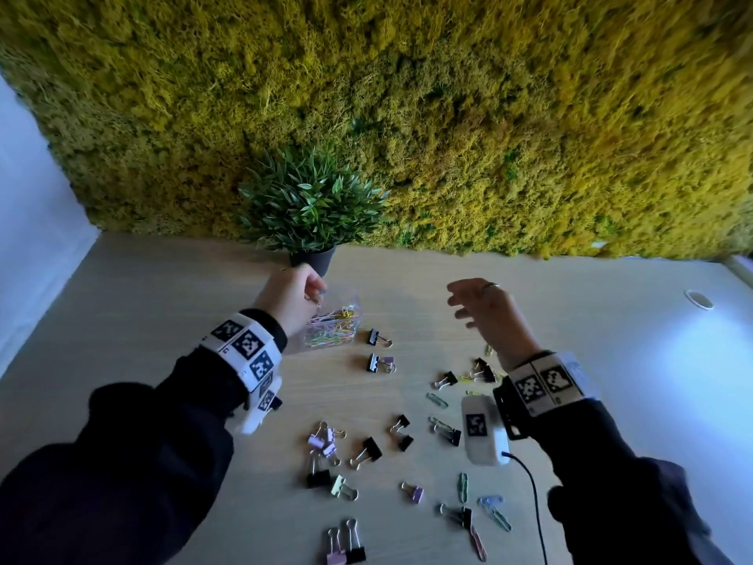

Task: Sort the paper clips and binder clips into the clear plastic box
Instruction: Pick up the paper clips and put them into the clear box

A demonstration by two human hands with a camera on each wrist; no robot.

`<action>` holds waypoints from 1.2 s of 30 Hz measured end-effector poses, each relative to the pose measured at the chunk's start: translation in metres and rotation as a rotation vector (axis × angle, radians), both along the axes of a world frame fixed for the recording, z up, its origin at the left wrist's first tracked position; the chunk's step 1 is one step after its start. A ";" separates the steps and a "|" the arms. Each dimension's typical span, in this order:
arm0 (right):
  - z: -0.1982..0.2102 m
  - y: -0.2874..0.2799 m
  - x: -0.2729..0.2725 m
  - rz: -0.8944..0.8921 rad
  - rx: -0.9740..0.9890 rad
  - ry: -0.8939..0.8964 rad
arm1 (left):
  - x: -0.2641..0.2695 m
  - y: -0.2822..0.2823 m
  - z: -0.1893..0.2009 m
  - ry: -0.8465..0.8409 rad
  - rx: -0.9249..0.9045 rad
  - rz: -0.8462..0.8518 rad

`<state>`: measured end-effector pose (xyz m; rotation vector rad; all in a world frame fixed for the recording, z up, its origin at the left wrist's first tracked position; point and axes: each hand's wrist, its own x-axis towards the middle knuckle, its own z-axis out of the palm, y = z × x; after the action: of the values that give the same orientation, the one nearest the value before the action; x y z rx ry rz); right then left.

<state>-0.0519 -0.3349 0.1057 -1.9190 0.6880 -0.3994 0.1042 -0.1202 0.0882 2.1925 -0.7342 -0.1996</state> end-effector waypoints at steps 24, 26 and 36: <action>-0.078 -0.123 -0.086 0.663 -0.610 0.562 | -0.144 -0.186 -0.054 -0.023 0.655 -0.502; -0.084 -0.119 -0.096 0.652 -0.605 0.517 | -0.145 -0.189 -0.062 0.000 0.658 -0.493; -0.090 -0.096 -0.103 0.410 -0.480 0.412 | -0.160 -0.177 -0.063 -0.093 0.684 -0.506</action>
<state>-0.1545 -0.4312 0.0153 -2.5706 0.4581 0.1112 -0.0553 -0.2975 0.0253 2.6085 -1.4312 -0.6941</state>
